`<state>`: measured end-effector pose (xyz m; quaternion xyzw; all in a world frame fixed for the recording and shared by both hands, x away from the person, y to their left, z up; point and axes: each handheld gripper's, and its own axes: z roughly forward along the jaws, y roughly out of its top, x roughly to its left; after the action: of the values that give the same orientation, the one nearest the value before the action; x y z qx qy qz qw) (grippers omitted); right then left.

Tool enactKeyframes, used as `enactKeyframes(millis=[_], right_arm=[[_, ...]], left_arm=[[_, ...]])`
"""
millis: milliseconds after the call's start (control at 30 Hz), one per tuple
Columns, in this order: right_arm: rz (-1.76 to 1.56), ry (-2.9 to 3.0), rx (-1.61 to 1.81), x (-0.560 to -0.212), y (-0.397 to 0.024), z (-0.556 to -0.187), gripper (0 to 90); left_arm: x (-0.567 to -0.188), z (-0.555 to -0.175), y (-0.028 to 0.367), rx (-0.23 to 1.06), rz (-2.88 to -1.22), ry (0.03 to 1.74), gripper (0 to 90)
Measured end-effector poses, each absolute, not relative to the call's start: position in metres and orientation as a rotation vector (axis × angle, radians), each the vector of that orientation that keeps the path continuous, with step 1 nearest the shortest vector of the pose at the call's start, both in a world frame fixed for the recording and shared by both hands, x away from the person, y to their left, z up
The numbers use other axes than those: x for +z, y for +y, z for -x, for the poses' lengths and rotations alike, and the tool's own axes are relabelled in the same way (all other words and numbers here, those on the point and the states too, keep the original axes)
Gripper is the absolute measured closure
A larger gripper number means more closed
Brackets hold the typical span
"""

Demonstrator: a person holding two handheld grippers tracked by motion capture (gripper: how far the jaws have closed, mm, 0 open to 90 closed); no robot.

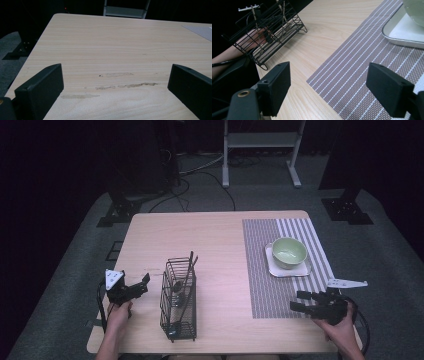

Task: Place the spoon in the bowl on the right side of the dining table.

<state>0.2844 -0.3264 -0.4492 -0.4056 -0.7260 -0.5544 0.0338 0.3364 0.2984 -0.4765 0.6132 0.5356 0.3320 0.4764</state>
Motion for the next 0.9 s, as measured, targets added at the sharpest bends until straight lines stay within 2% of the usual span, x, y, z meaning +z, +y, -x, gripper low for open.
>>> enactKeyframes(millis=[433,900], right_arm=[[1.108,-2.247,-1.659,-0.43,-0.298,-0.289,18.8],[0.95,-2.32,-1.548,-0.393,-0.247,-0.304,18.8]], left_arm=[[-0.476,-0.337,0.296,0.82,-1.524,1.3,0.0],[-0.476,-0.336,0.296,0.822,-1.52,1.294,0.0]])
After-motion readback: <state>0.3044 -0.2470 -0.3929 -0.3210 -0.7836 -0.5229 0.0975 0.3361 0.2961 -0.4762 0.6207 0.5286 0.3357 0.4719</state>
